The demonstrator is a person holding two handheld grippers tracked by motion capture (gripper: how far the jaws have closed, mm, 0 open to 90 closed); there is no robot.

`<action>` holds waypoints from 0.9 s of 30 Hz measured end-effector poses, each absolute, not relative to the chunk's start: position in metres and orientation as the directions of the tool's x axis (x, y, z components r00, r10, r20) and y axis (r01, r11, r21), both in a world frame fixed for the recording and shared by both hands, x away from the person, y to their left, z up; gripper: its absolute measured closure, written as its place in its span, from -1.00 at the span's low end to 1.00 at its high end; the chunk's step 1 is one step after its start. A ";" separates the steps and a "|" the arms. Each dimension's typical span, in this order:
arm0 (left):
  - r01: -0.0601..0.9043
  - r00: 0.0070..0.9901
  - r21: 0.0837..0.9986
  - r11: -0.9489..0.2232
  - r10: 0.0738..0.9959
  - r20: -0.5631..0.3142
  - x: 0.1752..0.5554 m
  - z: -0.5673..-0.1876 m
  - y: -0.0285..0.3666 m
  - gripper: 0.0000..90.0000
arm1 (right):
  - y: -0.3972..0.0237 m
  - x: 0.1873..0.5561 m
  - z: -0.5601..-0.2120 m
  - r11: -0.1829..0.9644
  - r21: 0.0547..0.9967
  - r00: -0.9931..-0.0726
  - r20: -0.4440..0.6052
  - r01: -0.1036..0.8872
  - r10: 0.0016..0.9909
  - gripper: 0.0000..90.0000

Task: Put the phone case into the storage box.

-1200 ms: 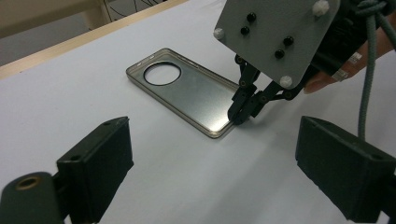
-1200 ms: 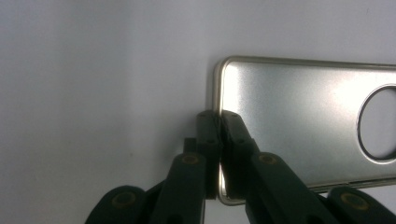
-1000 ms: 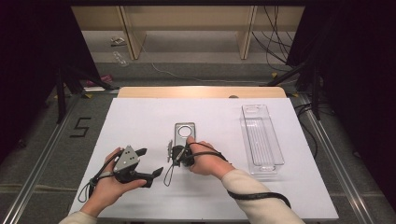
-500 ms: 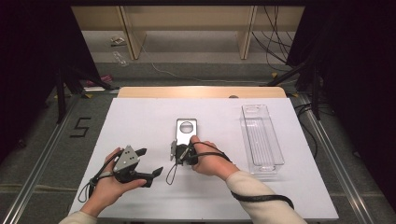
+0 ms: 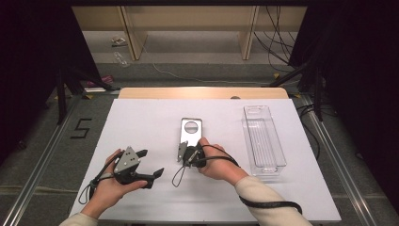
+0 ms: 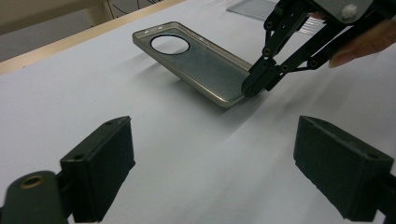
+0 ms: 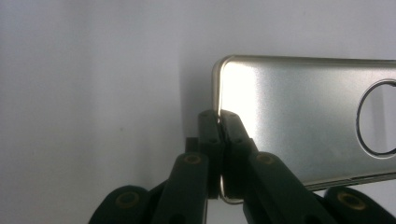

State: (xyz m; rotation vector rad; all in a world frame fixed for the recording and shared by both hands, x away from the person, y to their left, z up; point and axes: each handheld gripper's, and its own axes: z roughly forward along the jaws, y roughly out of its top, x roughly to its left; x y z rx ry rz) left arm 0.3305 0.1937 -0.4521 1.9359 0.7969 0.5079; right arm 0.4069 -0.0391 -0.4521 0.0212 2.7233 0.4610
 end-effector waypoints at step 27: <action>0.325 0.696 0.885 -0.334 0.718 0.015 0.331 -0.453 0.195 -0.73 | -0.081 0.391 -0.438 0.877 0.479 -0.929 -0.340 -0.037 0.146 0.98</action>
